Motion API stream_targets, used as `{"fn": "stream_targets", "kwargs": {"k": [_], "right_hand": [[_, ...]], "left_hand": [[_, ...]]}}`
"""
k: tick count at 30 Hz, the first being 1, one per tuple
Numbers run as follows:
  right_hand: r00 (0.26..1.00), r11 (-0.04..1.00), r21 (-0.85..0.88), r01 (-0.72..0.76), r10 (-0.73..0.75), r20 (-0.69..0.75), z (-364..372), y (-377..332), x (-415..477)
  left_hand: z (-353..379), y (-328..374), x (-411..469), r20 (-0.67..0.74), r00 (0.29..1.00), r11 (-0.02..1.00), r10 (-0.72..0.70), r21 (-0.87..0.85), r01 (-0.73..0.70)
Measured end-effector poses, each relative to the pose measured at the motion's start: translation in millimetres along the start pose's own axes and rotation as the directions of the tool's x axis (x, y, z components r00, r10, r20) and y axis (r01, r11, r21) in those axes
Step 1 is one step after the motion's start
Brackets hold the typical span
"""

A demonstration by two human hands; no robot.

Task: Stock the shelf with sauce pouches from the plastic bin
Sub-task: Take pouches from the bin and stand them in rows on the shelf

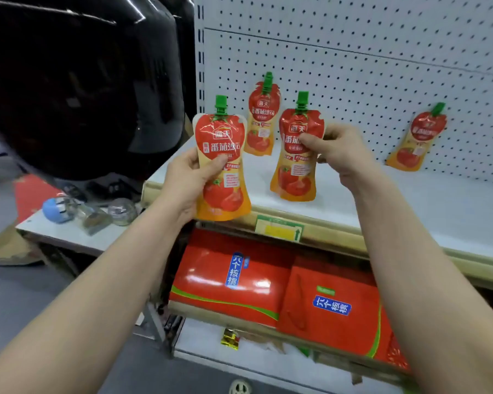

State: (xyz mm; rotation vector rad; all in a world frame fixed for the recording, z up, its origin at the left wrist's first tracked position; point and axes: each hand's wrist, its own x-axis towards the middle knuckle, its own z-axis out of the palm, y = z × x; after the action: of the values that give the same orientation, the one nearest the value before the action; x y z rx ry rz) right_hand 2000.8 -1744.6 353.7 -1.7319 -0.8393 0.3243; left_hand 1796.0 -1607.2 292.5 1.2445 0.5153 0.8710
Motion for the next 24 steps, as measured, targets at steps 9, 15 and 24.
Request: {"fn": "stream_targets", "kwargs": {"k": [9, 15, 24], "right_hand": [[0.999, 0.993, 0.113, -0.043, 0.043, 0.004, 48, 25, 106], [1.000, 0.995, 0.099, 0.000, -0.001, 0.005, 71, 39, 142], [1.000, 0.994, 0.111, -0.015, 0.012, 0.029, 80, 44, 158]], "left_hand": [[1, 2, 66, -0.099, 0.995, 1.000, -0.020, 0.002, 0.020], [2, -5, 91, -0.114, 0.992, 0.998, -0.052, 0.022, 0.055], [10, -11, 104, -0.081, 0.995, 0.997, -0.059, 0.040, 0.063]]}}
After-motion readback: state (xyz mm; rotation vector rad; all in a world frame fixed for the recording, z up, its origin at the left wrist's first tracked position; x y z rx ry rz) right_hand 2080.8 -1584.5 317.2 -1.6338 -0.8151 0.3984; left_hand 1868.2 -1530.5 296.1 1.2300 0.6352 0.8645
